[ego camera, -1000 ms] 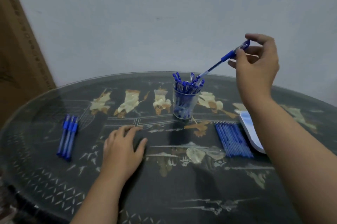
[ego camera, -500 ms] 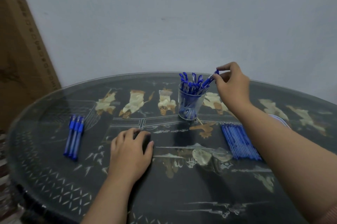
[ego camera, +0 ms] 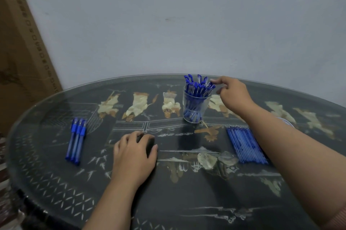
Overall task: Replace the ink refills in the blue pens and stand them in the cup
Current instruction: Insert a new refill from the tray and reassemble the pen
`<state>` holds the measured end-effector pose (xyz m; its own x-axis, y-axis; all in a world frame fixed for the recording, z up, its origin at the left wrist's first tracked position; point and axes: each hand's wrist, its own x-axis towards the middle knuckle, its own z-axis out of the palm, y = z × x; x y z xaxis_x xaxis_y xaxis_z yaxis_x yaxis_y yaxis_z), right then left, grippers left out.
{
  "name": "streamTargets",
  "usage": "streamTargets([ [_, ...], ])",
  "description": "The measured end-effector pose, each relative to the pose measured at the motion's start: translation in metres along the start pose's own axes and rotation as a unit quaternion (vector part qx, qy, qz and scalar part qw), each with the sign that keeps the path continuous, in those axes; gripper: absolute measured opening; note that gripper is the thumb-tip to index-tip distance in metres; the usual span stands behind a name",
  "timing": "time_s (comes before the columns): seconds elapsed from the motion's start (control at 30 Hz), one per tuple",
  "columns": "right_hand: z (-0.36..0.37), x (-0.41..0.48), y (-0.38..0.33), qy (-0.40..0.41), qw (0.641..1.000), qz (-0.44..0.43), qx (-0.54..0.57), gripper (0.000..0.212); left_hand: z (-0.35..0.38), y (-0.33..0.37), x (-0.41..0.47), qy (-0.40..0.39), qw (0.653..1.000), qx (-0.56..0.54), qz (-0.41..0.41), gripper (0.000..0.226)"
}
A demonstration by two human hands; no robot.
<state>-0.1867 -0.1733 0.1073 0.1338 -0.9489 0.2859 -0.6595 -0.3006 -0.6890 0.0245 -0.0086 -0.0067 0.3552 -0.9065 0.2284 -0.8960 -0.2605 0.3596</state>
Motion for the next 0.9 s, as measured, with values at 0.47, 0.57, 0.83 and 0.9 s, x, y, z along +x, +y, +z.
streamTargets([
  [0.47,0.034,-0.072,-0.013,0.143,0.984,-0.065,0.079,0.033,-0.036,-0.031,-0.007,0.136,0.984,-0.107,-0.051,0.025],
  [0.57,0.062,-0.105,-0.022,0.065,0.991,-0.081,0.081,0.030,-0.049,-0.064,-0.013,0.212,0.969,-0.092,-0.089,0.023],
  [0.83,0.161,-0.144,-0.073,-0.121,0.982,-0.141,0.020,0.011,-0.062,-0.151,-0.027,0.149,0.971,-0.005,-0.187,0.038],
  [0.9,0.182,-0.148,-0.090,-0.150,0.979,-0.137,0.007,0.011,-0.058,-0.154,-0.027,0.105,0.972,0.007,-0.209,0.040],
])
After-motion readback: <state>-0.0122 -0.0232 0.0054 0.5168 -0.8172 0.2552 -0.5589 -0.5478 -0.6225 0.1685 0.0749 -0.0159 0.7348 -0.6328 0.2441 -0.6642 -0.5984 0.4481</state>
